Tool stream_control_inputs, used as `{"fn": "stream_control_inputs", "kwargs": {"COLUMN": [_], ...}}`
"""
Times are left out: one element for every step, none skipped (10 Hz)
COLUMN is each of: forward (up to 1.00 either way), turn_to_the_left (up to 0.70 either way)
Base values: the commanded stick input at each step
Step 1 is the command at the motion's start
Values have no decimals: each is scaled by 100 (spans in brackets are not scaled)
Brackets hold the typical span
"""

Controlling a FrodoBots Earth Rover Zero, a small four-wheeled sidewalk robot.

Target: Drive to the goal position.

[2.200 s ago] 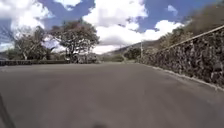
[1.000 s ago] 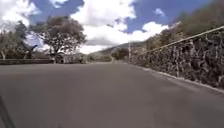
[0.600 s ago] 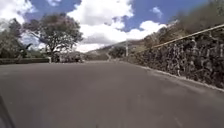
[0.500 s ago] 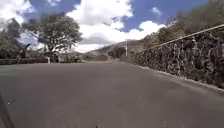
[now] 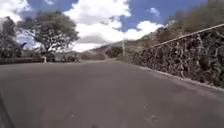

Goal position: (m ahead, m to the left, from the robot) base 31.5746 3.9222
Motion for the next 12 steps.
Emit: {"fn": "stream_control_inputs", "kwargs": {"forward": [70, 70, 70, 70, 70, 70, 70, 70, 70, 70, 70, 70], "turn_to_the_left": [0, 0, 0, 0, 0, 0, 0, 0, 0, 0, 0, 0]}}
